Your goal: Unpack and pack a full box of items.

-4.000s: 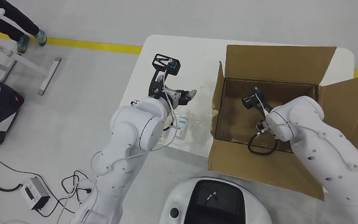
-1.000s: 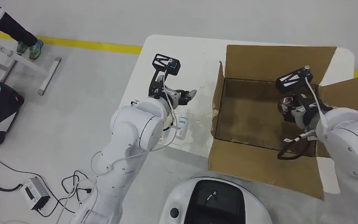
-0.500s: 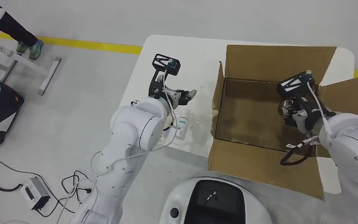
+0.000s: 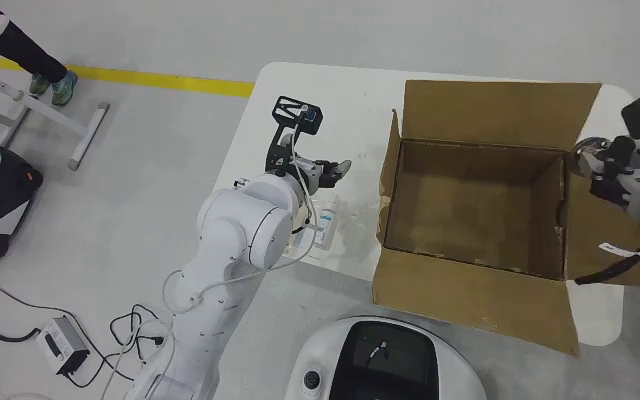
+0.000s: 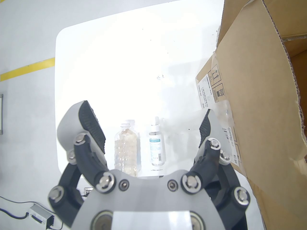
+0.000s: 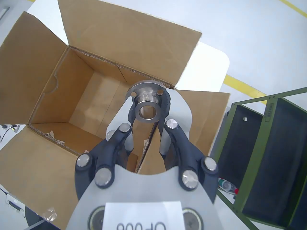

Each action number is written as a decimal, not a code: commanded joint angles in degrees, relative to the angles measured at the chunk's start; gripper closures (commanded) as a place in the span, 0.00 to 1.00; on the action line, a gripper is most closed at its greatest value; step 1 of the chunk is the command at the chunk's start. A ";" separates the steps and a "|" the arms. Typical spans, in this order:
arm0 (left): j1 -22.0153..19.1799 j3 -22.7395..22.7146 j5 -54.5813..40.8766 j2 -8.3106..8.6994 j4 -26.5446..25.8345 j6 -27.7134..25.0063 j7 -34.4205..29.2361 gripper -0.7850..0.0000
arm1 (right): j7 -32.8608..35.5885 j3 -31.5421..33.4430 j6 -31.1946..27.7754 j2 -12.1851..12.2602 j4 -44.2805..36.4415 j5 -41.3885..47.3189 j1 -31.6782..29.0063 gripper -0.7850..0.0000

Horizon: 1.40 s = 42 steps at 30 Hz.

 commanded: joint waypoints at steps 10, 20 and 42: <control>0.00 0.00 0.00 0.00 0.00 0.00 0.00 0.00 | 4.17 12.55 1.54 1.70 -6.06 4.11 -7.72 1.00; 0.00 0.00 0.00 0.00 0.00 0.00 0.00 0.00 | 4.17 18.16 2.93 4.81 -7.79 0.70 -14.76 1.00; 0.00 0.00 0.00 0.00 0.00 0.00 0.00 0.00 | 4.15 19.28 12.42 9.09 -4.52 1.55 -34.76 1.00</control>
